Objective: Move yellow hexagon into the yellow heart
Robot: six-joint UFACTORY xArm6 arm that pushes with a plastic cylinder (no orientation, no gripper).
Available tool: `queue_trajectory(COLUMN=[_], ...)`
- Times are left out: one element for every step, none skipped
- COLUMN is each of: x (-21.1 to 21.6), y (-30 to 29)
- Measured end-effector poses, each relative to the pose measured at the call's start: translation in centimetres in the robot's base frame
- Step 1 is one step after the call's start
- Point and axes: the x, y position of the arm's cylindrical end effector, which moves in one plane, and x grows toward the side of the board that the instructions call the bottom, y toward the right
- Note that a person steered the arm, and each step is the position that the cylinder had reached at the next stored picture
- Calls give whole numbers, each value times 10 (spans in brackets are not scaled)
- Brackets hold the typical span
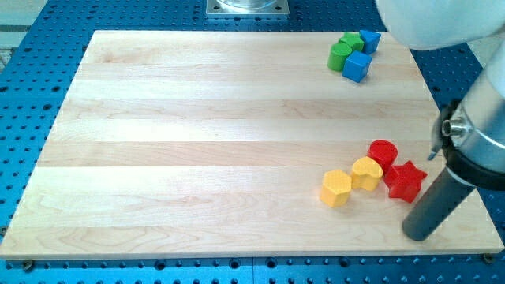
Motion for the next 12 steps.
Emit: queue_trajectory(x=[-6, -45, -46, -40, -34, 16, 3, -22, -52, -57, -57, -31], y=[8, 32, 29, 26, 43, -80, -161, -160, -138, -104, -95, -136])
